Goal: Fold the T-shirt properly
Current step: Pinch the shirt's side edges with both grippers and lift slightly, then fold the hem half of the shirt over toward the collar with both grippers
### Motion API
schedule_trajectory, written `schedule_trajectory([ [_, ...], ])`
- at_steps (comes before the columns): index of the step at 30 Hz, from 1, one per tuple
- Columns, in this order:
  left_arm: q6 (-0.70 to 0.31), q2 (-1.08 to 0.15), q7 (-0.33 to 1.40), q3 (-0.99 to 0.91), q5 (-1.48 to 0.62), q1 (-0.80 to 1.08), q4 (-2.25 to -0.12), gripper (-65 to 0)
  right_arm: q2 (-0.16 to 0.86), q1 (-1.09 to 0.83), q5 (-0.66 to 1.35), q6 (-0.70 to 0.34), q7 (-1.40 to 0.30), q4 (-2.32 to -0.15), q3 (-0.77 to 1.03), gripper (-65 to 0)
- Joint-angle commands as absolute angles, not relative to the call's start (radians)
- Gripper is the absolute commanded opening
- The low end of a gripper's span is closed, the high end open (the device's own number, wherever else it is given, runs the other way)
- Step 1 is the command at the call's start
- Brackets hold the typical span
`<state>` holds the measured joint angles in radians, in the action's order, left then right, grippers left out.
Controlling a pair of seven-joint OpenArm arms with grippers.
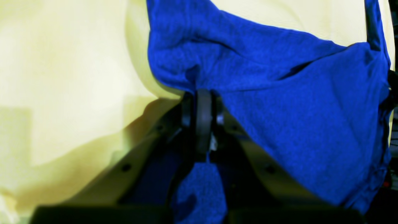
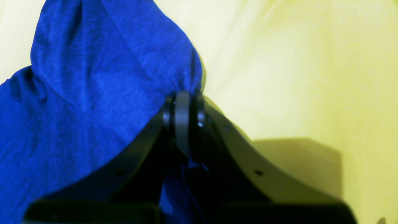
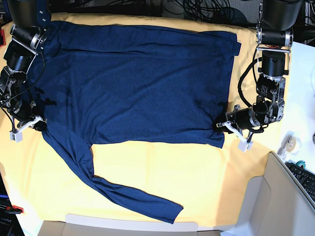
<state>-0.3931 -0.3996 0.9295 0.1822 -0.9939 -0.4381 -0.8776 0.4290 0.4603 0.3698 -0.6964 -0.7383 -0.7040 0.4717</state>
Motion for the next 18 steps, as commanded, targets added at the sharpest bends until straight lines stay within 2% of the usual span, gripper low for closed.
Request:
schedule_trajectory([
  [1,-0.398,-0.415,0.917,0.174,-1.007,-0.463,-0.894,-64.7,0.432,0.458,0.323,-0.698,-0.811,-0.702,0.470,-65.0],
  [5,-0.401,-0.415,0.917,0.174,-1.010,-0.460,-0.906,-65.0,0.432,0.458,0.328,-0.698,-0.809,-0.707,0.472,-65.0],
  [13,-0.433,-0.415,0.918,0.174,-1.010,-0.409,-1.121,-65.0,0.432,0.464,0.329,-0.698,-0.808,-0.713,0.473,-65.0],
  [18,-0.433,-0.417,0.918,0.173,-1.010,-0.377,-1.187,-65.0,0.432,0.447,0.329,-0.698,-0.814,-0.812,0.473,-65.0],
])
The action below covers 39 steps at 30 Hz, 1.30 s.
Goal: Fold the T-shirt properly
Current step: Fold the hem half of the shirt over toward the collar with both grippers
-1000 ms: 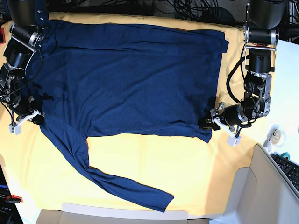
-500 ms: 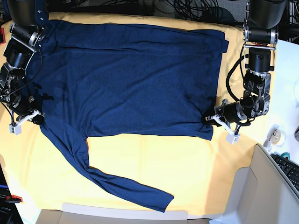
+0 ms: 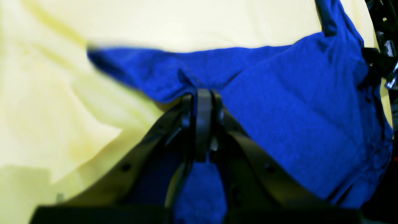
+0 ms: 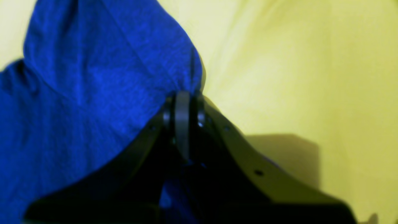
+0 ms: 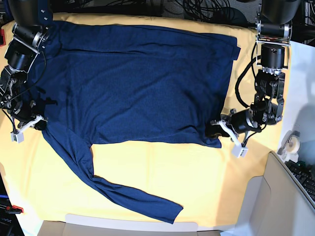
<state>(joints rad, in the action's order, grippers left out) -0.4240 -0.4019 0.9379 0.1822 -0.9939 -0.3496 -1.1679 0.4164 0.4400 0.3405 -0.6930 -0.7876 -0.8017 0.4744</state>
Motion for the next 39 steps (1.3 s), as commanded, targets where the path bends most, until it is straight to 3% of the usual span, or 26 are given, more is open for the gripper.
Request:
schedule_trajectory([
  [1,-0.433,-0.418,0.918,0.173,-1.010,-0.371,-1.198,-65.0,0.432,0.441,0.329,-0.698,-0.814,-0.831,0.473,-65.0],
  [10,-0.433,-0.463,0.921,0.166,-1.010,-0.248,-1.388,-65.0,0.433,0.349,0.329,-0.698,-0.814,-0.998,0.473,-65.0],
  [16,-0.433,-0.478,0.941,0.021,-1.010,-0.137,-1.527,-65.0,0.435,0.315,0.329,-0.698,-0.811,-1.081,0.473,-65.0],
  [30,-0.433,-0.478,1.030,-0.232,-1.010,0.099,-1.761,-65.0,0.464,0.308,0.328,-0.698,-0.816,-1.092,0.552,-65.0],
  [39,-0.433,-0.478,1.030,-0.251,-1.010,0.209,-1.859,-65.0,0.461,0.239,0.329,-0.698,-0.817,-1.181,0.552,-65.0],
])
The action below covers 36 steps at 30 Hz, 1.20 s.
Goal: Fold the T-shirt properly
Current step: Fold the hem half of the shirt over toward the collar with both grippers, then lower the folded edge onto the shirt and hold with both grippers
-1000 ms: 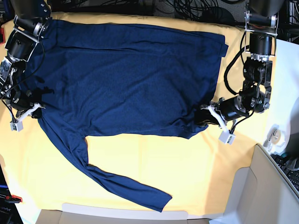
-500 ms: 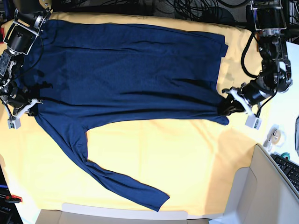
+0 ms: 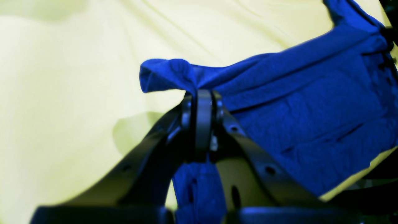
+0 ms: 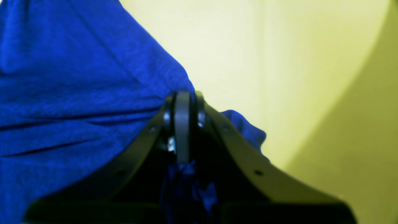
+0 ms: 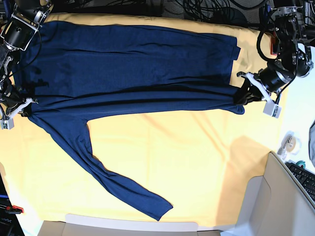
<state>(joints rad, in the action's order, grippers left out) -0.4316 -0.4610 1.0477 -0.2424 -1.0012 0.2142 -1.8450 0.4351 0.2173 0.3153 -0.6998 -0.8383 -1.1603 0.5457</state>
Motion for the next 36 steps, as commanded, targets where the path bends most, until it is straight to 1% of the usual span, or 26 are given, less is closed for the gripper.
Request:
schedule_trajectory([
  [1,-0.433,-0.478,1.030,-0.249,-1.010,0.217,-1.867,-65.0,0.461,0.225,0.329,-0.698,-0.817,-1.198,0.552,-65.0],
  [15,-0.433,-0.481,1.032,-0.249,-1.006,0.242,-1.860,-65.0,0.461,0.071,0.329,-0.698,-0.817,-1.346,0.552,-65.0],
  [24,-0.433,-0.507,1.032,-0.239,-1.006,0.200,-1.774,-65.0,0.461,-0.007,0.328,-0.698,-0.817,-1.346,0.552,-65.0],
  [32,-0.433,-0.507,1.032,-0.236,-1.006,0.157,-1.638,-65.0,0.461,-0.050,0.326,-0.698,-0.817,-1.342,0.552,-65.0],
  [36,-0.433,-0.518,1.032,-0.162,-1.006,0.127,-1.592,-65.0,0.461,-0.067,0.325,-0.698,-0.817,-1.342,0.550,-65.0],
])
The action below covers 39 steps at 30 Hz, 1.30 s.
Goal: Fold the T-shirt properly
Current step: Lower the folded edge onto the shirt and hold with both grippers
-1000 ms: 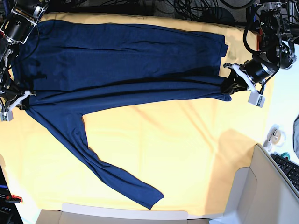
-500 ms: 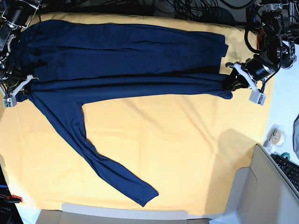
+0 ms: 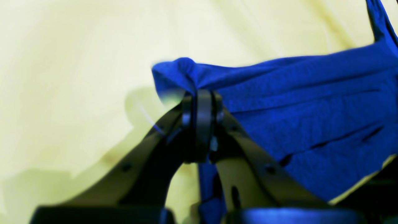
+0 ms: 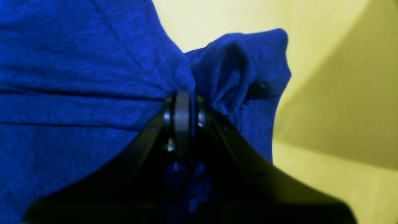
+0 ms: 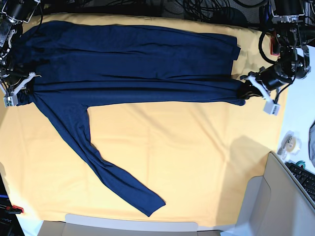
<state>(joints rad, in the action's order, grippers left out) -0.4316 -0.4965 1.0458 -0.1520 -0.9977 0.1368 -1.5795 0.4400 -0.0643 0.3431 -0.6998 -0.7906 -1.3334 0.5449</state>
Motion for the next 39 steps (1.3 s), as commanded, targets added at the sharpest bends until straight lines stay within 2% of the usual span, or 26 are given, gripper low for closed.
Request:
schedule_trajectory([
  [1,-0.433,-0.521,1.030,-0.137,-1.006,0.117,-1.578,-65.0,0.461,-0.071,0.325,-0.698,-0.817,-1.345,0.550,-65.0],
  [7,-0.433,-0.522,1.020,-0.061,-1.006,0.065,-1.523,-65.0,0.461,-0.088,0.325,-0.698,-0.817,-1.340,0.550,-65.0],
  [17,-0.432,-0.522,1.030,-0.064,-1.006,0.058,-1.521,-65.0,0.460,-0.093,0.323,-0.698,-0.817,-1.339,0.545,-65.0],
  [19,-0.430,-0.522,1.032,-0.062,-1.006,0.058,-1.521,-62.3,0.458,-0.093,0.326,-0.698,-0.819,-1.339,0.545,-65.0],
  [25,-0.429,-0.524,1.032,-0.071,-1.006,0.064,-1.521,-45.2,0.458,-0.071,0.325,-0.698,-0.894,-1.340,0.547,-65.0],
  [30,-0.429,-0.535,1.032,-0.071,-1.006,0.065,-1.523,-42.8,0.458,-0.070,0.323,-0.698,-0.895,-1.339,0.549,-64.8],
  [32,-0.429,-0.539,1.032,-0.071,-1.006,0.065,-1.524,-42.8,0.458,-0.070,0.323,-0.698,-0.905,-1.339,0.549,-61.2],
  [36,-0.429,-0.542,1.032,-0.071,-1.006,0.065,-1.526,-42.8,0.458,-0.070,0.329,-0.698,-0.908,-1.342,0.550,-46.9],
  [39,-0.429,-0.542,1.032,-0.073,-1.006,0.065,-1.526,-42.7,0.443,-0.071,0.329,-0.698,-0.908,-1.346,0.550,-42.8],
])
